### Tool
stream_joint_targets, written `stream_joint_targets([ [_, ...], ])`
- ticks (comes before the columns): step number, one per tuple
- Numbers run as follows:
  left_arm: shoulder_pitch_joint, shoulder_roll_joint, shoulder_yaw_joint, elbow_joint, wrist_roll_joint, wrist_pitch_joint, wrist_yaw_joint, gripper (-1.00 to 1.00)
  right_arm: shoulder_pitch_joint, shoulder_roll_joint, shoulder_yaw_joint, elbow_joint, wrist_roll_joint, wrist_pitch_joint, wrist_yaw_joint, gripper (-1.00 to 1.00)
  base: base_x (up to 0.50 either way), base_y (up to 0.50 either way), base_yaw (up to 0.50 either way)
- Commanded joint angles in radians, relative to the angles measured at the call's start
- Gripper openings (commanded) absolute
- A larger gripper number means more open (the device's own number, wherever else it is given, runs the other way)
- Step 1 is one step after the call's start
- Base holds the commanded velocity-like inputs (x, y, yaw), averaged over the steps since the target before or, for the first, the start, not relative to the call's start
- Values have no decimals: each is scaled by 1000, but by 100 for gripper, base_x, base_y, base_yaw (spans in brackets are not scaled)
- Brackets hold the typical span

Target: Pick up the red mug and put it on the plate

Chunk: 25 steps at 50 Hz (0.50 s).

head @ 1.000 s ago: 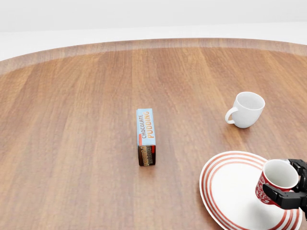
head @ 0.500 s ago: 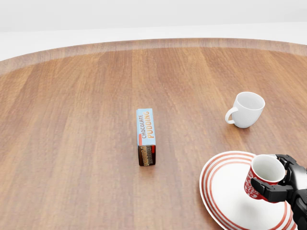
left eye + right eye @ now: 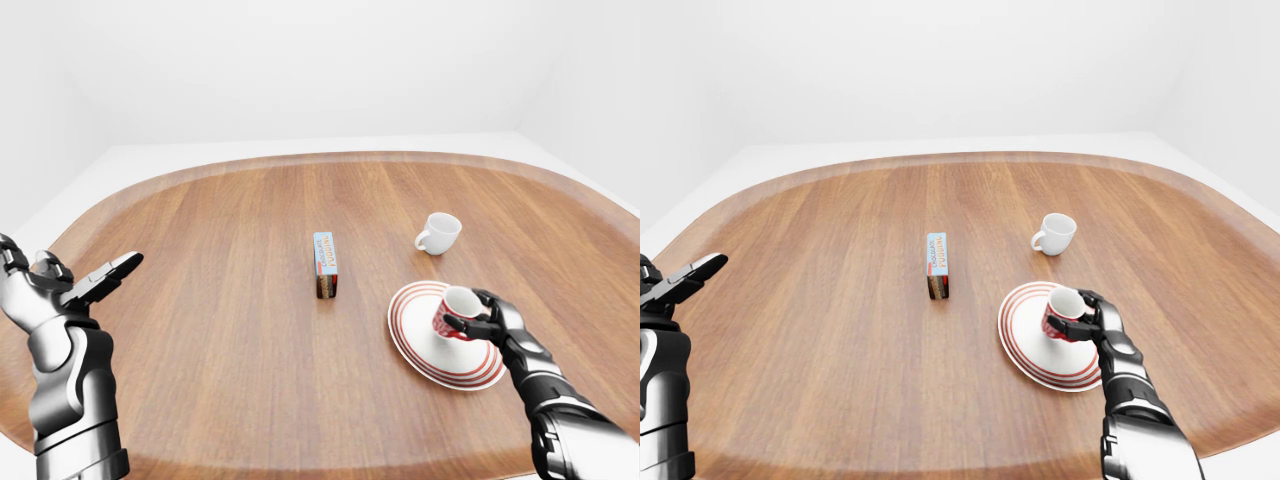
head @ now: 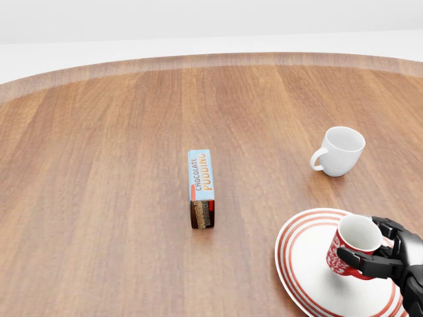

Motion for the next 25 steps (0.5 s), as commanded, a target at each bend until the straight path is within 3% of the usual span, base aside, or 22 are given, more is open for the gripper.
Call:
stream_joint_targets([
  [1,2,-1,1,-5,0,0,1,100,0,-1,-9,-1,3,0,-3,-7,0,0,0],
  [25,-5,3,-1,12,-1,0,-3,100,3,9,-5,20,-13,0,-14,-8,0,0,0],
])
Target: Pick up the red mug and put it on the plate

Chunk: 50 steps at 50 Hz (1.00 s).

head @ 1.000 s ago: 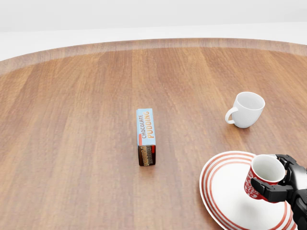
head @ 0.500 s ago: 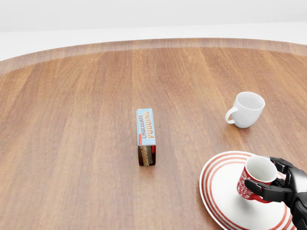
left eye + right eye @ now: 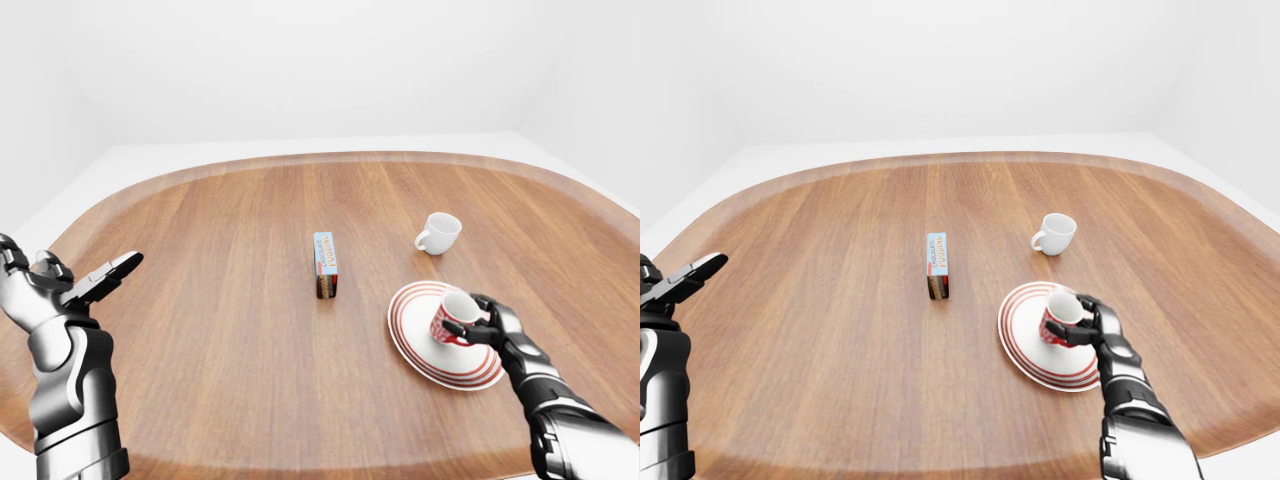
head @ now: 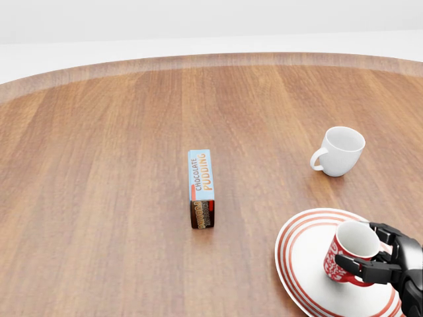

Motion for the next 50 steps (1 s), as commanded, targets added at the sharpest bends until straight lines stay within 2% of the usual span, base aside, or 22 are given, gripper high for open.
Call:
stream_joint_targets([
  [1,-2,2,-1,11,-1,0,-3,100,0,3,-8,-3,1,0,-6,-6,0,0,0],
  [3,-3,3,-1,13,-2,0,-4,100,1,4,-9,-3,2,0,-5,42,0,0,0],
  [4,-2,3,-1,13,-2,0,-4,100,2,4,-8,-3,2,0,-5,51,0,0,0],
  [6,-1,4,0,12,-3,0,-4,100,2,4,-9,-1,2,0,-4,100,0,0,0],
  [21,-2,4,-2,16,-3,0,-3,100,-1,-9,-14,-33,14,0,0,100,0,0,0],
  [24,-3,3,-4,18,-2,0,-3,100,4,-18,-16,-132,32,0,14,100,0,0,0],
  [28,-1,2,-3,11,-3,0,-1,100,91,-19,-40,-511,51,0,3,100,0,0,0],
  [29,-1,2,-3,10,-3,0,-1,100,118,-16,-52,-615,48,27,-1,100,0,0,0],
  [30,0,1,-3,9,-3,0,-1,100,153,-12,-70,-764,51,117,-5,100,0,0,0],
  [32,1,1,-2,3,-5,0,0,100,179,0,-102,-890,38,175,0,100,0,0,0],
  [41,3,-1,1,-4,-6,0,-1,100,215,33,-165,-1120,-29,175,0,100,0,0,0],
  [50,4,0,2,-4,-7,0,-3,100,233,38,-209,-1315,-14,175,-11,100,0,0,0],
])
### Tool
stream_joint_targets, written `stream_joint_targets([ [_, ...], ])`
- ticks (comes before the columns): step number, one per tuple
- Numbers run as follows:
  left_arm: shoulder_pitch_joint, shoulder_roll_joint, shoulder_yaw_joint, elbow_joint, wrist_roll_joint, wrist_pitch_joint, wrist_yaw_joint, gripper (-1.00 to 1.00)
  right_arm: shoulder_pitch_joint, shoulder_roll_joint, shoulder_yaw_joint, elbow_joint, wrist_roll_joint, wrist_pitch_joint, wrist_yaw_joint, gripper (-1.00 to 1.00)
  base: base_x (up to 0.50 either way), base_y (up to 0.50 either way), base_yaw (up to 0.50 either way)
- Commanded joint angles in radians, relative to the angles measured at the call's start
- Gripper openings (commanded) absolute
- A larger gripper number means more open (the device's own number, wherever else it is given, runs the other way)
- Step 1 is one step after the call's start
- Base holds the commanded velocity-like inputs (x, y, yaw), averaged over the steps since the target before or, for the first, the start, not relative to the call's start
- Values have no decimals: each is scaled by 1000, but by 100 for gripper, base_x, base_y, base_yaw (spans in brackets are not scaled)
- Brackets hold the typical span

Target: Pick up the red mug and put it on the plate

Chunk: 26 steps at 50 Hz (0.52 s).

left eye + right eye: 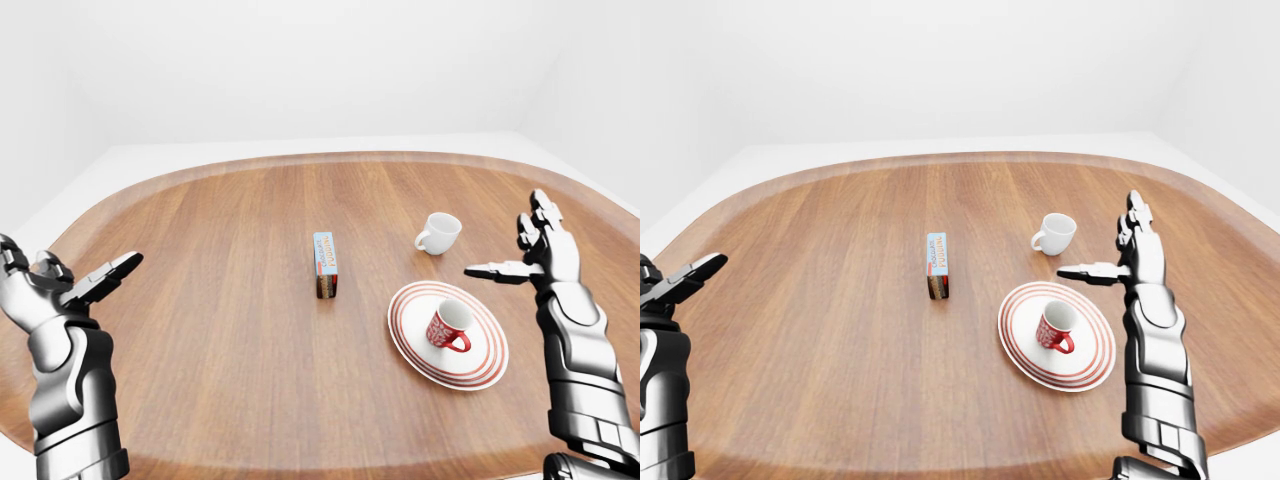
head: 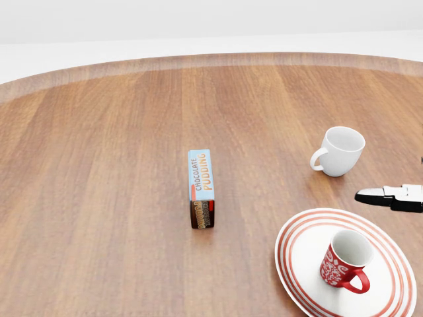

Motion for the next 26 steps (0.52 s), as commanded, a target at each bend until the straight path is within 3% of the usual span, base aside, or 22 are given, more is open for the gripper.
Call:
stream_joint_targets([
  [1,1,0,2,-4,-2,0,-1,100,45,13,-63,-317,-3,0,-4,100,0,0,0],
  [26,-2,2,-1,3,-4,0,0,100,44,23,-62,-308,-7,0,2,100,0,0,0],
])
